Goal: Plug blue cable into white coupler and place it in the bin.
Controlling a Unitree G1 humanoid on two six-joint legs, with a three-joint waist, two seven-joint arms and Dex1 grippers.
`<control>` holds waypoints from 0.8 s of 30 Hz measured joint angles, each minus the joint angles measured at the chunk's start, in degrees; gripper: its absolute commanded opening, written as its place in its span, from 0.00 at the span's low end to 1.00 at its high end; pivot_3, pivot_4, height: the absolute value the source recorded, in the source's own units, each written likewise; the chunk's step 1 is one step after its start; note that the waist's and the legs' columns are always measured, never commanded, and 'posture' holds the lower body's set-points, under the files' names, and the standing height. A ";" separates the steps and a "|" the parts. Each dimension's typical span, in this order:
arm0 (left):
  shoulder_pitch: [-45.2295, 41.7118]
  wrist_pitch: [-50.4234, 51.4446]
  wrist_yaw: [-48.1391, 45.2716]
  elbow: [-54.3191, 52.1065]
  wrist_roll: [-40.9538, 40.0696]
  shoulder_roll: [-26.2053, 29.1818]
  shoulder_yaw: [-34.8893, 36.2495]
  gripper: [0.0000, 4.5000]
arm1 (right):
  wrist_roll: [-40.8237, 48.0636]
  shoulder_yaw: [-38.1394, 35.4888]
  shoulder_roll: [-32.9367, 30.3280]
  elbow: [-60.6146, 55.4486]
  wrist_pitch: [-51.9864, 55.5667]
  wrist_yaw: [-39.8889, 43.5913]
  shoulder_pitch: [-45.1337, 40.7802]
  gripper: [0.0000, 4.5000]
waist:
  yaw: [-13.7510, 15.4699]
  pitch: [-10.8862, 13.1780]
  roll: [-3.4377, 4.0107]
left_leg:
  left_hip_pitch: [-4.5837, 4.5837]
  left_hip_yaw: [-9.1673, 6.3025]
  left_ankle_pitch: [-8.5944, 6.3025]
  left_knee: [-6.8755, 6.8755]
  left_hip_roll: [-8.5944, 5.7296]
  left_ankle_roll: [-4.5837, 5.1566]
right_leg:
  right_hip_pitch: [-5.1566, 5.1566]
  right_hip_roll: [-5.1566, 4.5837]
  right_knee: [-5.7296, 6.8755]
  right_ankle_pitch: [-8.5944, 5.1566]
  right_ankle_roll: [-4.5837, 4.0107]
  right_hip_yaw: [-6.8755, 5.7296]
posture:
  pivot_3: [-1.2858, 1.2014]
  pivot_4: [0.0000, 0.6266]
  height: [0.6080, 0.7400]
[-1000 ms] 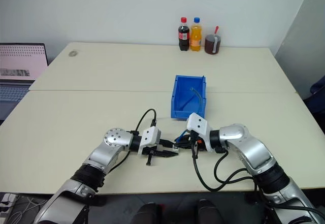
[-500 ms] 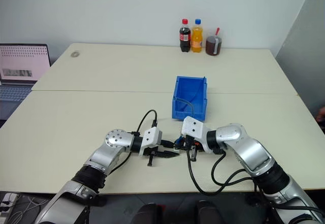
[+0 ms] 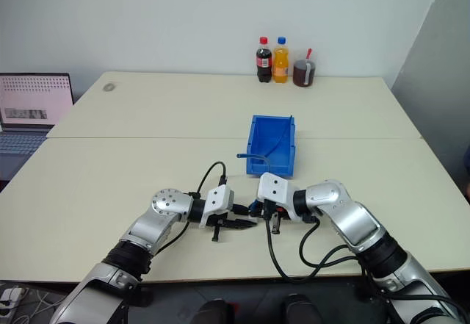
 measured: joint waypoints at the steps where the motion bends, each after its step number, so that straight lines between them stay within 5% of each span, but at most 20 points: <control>1: 0.08 0.12 0.02 0.00 0.08 -0.31 -0.07 0.39 | 0.00 0.00 0.20 0.24 0.00 0.00 -0.19 0.03 | 0.00 0.01 0.00 | 0.01 0.00 0.00 -0.01 0.00 0.00 | 0.00 0.00 0.00 0.00 0.00 0.01 | 0.52 0.24 1.00; 6: 3.74 4.28 1.49 -5.74 -0.83 0.11 1.54 0.64 | 2.57 -3.81 0.83 -2.05 5.11 -0.62 1.17 0.03 | -0.13 0.03 -0.01 | -0.26 -0.03 0.00 -0.21 0.02 0.00 | -0.05 -0.01 0.00 -0.02 -0.01 0.07 | 0.52 0.24 1.00; 13: 11.26 16.31 13.17 -25.23 -5.95 0.97 10.77 0.98 | 13.58 -17.14 2.78 -5.49 29.61 -5.96 -2.79 0.03 | 0.02 1.24 0.11 | -0.70 -0.14 0.00 -0.26 0.18 0.00 | -0.40 -0.05 0.01 0.13 0.38 0.02 | 0.52 0.24 1.00; 18: 16.80 25.83 24.00 -41.32 -8.66 -1.60 14.40 0.99 | 16.78 -27.04 5.81 6.50 36.32 -11.04 -17.64 0.03 | -0.60 1.62 0.02 | -0.66 -0.07 0.00 -0.53 -0.06 0.00 | -0.44 -0.08 -0.12 0.10 0.39 0.04 | 0.52 0.24 1.00; 24: 21.23 32.15 37.22 -48.64 -8.44 -6.65 16.07 0.99 | 11.20 -26.21 6.86 29.77 27.11 -12.98 -28.23 0.03 | -0.43 1.74 -0.06 | -0.80 -0.01 -0.01 -0.61 -0.09 0.00 | -0.48 -0.08 -0.25 0.00 0.32 0.01 | 0.52 0.24 1.00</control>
